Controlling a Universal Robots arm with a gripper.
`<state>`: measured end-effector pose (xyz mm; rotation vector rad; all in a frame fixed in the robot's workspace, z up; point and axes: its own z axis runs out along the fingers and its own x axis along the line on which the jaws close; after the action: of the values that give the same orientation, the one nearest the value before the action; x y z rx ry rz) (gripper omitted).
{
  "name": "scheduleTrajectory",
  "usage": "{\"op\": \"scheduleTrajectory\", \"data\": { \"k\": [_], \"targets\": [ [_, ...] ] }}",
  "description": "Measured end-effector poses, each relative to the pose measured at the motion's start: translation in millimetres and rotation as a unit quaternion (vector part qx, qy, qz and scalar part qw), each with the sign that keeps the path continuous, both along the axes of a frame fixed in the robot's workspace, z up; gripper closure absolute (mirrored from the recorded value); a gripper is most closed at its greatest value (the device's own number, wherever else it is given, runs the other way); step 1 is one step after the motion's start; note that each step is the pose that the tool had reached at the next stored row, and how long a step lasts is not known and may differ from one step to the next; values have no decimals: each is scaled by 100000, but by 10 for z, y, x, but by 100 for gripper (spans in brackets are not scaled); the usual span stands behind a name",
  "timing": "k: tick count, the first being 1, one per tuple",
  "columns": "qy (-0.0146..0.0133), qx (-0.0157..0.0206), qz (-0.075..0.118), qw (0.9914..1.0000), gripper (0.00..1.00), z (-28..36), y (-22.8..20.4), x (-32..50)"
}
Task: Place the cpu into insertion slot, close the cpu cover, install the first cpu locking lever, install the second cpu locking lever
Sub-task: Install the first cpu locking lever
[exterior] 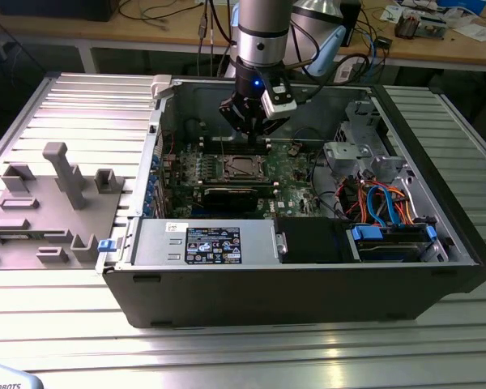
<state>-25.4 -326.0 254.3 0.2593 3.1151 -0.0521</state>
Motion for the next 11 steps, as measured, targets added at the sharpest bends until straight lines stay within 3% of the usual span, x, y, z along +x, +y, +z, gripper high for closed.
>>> {"op": "scheduleTrajectory", "data": {
  "k": [11],
  "targets": [
    [1, -1, 904, 99996, 89, 0, 0, 0]
  ]
}}
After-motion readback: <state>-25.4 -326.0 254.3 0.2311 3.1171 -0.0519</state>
